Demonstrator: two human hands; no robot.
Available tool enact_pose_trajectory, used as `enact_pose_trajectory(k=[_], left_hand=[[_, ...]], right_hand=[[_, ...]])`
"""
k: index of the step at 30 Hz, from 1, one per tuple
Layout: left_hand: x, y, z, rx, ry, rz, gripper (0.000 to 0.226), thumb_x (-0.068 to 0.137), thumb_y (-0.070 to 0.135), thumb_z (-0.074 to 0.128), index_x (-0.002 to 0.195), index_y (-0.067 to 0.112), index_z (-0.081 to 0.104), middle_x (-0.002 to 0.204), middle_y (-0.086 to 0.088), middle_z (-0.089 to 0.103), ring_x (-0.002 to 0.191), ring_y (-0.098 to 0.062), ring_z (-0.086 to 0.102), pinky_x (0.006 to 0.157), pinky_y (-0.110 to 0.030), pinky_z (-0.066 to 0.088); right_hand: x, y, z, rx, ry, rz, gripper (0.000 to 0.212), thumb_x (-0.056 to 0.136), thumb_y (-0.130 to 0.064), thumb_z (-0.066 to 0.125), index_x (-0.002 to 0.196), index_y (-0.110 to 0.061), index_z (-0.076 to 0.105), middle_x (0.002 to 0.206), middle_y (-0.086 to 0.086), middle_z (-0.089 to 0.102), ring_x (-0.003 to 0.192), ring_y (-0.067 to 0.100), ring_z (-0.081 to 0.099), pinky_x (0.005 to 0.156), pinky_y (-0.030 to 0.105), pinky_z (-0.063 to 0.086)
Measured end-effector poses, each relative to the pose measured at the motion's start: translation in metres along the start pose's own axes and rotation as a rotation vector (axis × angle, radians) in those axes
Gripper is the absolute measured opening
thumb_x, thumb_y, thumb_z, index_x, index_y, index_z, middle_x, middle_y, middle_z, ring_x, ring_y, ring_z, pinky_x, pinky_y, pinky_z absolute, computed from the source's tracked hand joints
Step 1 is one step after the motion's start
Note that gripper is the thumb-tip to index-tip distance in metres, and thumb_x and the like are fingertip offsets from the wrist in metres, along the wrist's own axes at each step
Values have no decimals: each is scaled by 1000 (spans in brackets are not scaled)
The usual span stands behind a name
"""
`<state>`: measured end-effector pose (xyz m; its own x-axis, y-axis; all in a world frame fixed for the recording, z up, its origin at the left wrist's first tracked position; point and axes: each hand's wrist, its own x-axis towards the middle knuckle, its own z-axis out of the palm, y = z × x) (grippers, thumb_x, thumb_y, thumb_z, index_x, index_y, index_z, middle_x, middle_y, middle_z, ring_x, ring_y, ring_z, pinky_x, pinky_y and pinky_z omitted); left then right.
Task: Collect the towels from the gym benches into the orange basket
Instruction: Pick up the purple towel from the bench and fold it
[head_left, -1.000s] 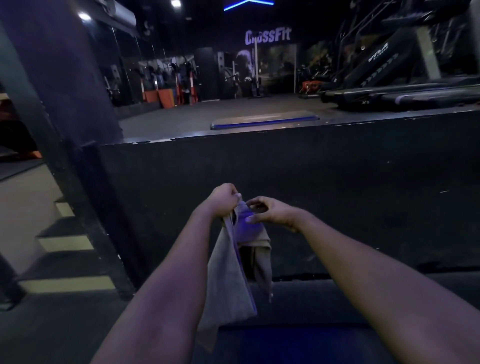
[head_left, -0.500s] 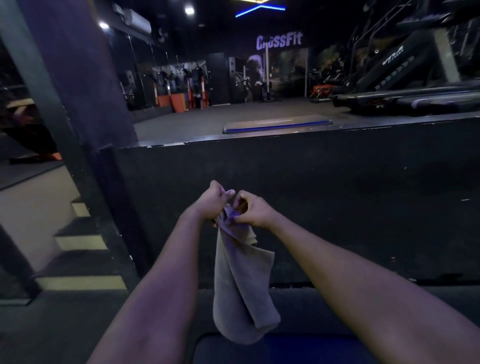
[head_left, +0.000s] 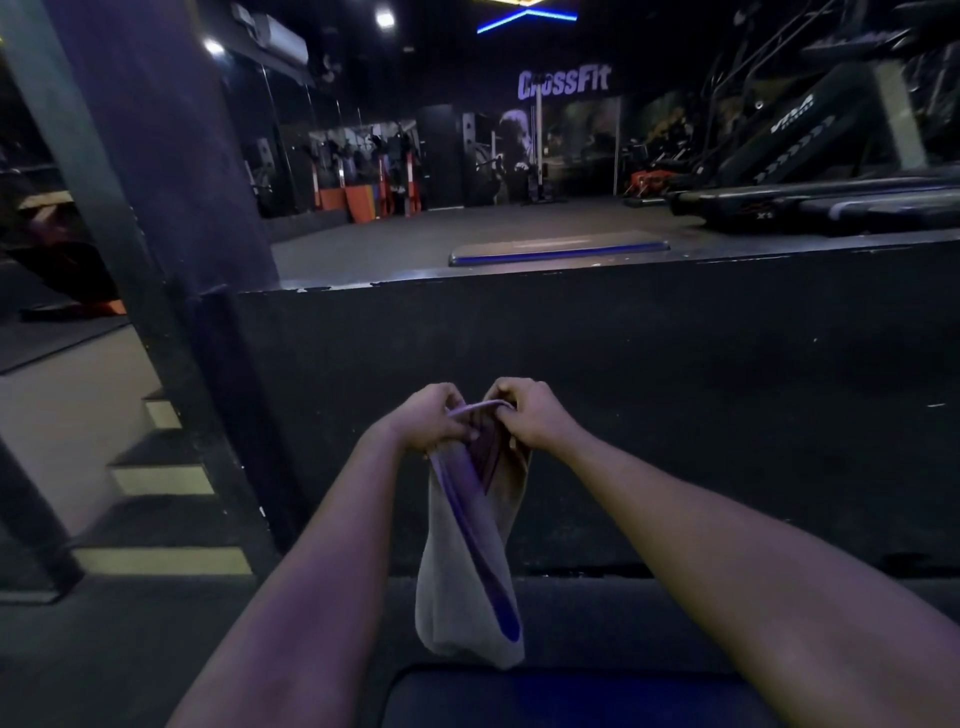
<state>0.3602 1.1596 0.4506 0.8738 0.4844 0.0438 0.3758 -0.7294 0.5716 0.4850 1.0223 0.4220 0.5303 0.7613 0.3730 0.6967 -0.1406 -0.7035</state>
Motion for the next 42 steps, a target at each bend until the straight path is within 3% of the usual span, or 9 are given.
enact_pose_trajectory(k=[4, 8, 15, 20, 22, 27, 32, 38, 42], left_hand=[[1, -16, 9, 179, 166, -54, 11, 73, 12, 63, 78, 21, 64, 83, -5, 66, 87, -27, 65, 64, -26, 45], [-1, -43, 27, 137, 331, -190, 24, 74, 8, 49, 57, 24, 56, 78, -5, 64, 79, -31, 66, 64, -33, 52], [-11, -84, 31, 165, 493, -351, 24, 78, 3, 50, 89, 20, 63, 91, -15, 63, 87, -38, 65, 72, -41, 56], [-3, -100, 4, -43, 730, -254, 20, 86, 3, 44, 85, 22, 50, 83, -14, 61, 74, -36, 62, 63, -39, 52], [3, -101, -12, -115, 797, -171, 22, 88, 2, 42, 83, 23, 50, 84, -15, 64, 73, -36, 62, 65, -37, 49], [24, -66, 2, -162, 563, -47, 3, 92, 20, 54, 94, 18, 55, 87, -12, 70, 84, -32, 65, 78, -37, 52], [35, -15, 53, -195, 252, 104, 30, 88, 37, 65, 108, 14, 59, 95, -1, 68, 90, -17, 64, 81, -25, 48], [51, 18, 84, -279, 5, 214, 62, 70, 60, 73, 123, 33, 57, 106, 5, 66, 96, -8, 63, 89, -26, 52], [55, 35, 93, -292, -65, 236, 68, 61, 64, 75, 119, 31, 59, 103, 7, 69, 92, -7, 66, 85, -25, 55]], right_hand=[[4, 6, -13, -57, 138, -72, 15, 83, -5, 61, 83, -19, 67, 81, -1, 72, 76, 13, 69, 69, 29, 56], [9, 6, -31, -132, 310, -105, 15, 82, -11, 56, 86, -23, 64, 80, -2, 72, 76, 15, 68, 72, 36, 56], [6, 22, -90, -471, 637, 68, 17, 86, -3, 47, 88, -16, 58, 82, 10, 67, 77, 35, 65, 64, 37, 49], [-8, 69, -124, -457, 619, 365, 25, 95, -9, 36, 75, -15, 49, 84, 10, 62, 71, 27, 52, 63, 39, 42], [-20, 85, -132, -481, 549, 390, 24, 95, -10, 35, 78, -15, 52, 77, 4, 57, 69, 26, 52, 61, 36, 40], [-27, 74, -122, -450, 260, 203, 24, 88, -6, 50, 81, -26, 61, 79, -4, 63, 76, 16, 64, 65, 28, 49], [-5, 52, -109, -399, 164, 109, 16, 89, -11, 61, 90, -26, 65, 89, -5, 68, 83, 11, 67, 78, 37, 60], [17, 7, -116, -261, 59, 23, 18, 90, -11, 62, 96, -28, 66, 97, -8, 67, 91, 2, 63, 79, 23, 52], [25, -8, -128, -176, 188, -52, 18, 91, -10, 60, 96, -26, 65, 99, -7, 67, 96, 3, 64, 84, 21, 52]])
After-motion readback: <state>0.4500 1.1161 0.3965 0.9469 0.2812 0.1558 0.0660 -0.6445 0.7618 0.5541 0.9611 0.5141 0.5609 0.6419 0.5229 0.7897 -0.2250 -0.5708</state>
